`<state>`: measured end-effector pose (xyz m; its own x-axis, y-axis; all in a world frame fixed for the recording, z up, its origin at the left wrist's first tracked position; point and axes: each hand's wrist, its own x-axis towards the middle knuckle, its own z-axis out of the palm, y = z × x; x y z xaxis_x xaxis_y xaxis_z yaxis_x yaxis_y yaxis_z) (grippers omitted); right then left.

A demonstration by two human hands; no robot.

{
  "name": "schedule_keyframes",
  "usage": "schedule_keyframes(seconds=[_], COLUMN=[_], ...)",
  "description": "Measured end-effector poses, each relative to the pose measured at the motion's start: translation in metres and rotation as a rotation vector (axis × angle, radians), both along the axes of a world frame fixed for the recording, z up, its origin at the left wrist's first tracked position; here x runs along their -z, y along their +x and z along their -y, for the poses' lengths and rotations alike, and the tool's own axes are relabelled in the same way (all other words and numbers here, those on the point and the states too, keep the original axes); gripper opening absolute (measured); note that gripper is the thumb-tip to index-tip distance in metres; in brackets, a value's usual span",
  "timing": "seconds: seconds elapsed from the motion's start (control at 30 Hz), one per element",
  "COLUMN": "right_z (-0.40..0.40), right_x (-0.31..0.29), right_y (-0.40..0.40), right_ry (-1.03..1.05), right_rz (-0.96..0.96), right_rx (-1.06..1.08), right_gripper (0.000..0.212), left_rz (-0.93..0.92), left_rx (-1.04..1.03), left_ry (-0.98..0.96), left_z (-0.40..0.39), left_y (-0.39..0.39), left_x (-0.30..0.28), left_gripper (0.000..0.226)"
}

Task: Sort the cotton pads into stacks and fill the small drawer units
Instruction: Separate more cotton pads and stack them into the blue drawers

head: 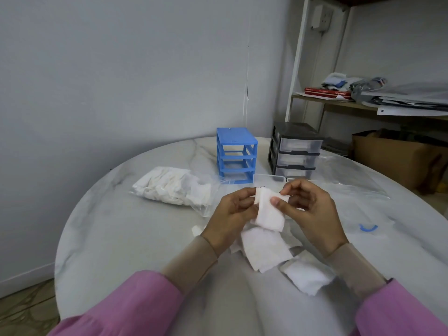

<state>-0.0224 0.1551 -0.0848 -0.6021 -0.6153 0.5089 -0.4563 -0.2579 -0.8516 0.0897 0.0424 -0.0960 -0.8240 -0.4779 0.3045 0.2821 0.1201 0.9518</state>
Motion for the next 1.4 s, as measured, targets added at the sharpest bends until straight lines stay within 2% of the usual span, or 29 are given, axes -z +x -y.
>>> schedule_keyframes(seconds=[0.4, 0.5, 0.67, 0.83, 0.93, 1.03, 1.13, 1.2, 1.27, 1.4], right_z=[-0.002, -0.003, -0.001, -0.001, -0.004, -0.008, -0.005, -0.002, -0.001, -0.004], right_x=[-0.001, -0.002, -0.001, -0.001, -0.003, -0.004, 0.004, 0.008, 0.008, 0.001], right_y=[0.0, 0.001, 0.002, 0.004, 0.003, 0.006, 0.008, 0.008, 0.007, 0.004], right_ry=[0.076, 0.076, 0.12, 0.154, 0.217, 0.362, 0.478, 0.521, 0.485, 0.364], right_rz=[-0.18, -0.197, -0.177, -0.106, -0.226, -0.381, -0.552, -0.62, -0.612, -0.495], right_rx=[0.081, 0.094, 0.084, 0.028, 0.024, -0.126, -0.223, -0.232, -0.213, -0.164], right_gripper=[0.013, 0.016, 0.023, 0.026, 0.019, 0.015, 0.022, 0.019, 0.012, 0.013], left_rz=[-0.01, -0.011, -0.024, -0.13, -0.183, -0.2, -0.166, -0.123, -0.098, -0.077], left_rx=[-0.03, -0.009, -0.061, -0.181, -0.3, -0.377, -0.421, -0.427, -0.412, -0.391], left_ry=[0.062, 0.074, 0.069, 0.105, 0.007, -0.138, -0.174, -0.179, -0.161, -0.131], left_z=[-0.005, -0.004, 0.0, 0.0, 0.007, 0.012, 0.014, 0.013, 0.014, 0.014], left_y=[0.001, 0.001, 0.001, 0.005, 0.007, 0.007, 0.006, 0.006, 0.006, 0.004], left_x=[-0.004, -0.004, -0.002, -0.005, -0.003, -0.002, -0.001, -0.001, 0.0, 0.002], left_gripper=[0.016, 0.021, 0.024, 0.024, 0.026, 0.02, 0.034, 0.042, 0.043, 0.036])
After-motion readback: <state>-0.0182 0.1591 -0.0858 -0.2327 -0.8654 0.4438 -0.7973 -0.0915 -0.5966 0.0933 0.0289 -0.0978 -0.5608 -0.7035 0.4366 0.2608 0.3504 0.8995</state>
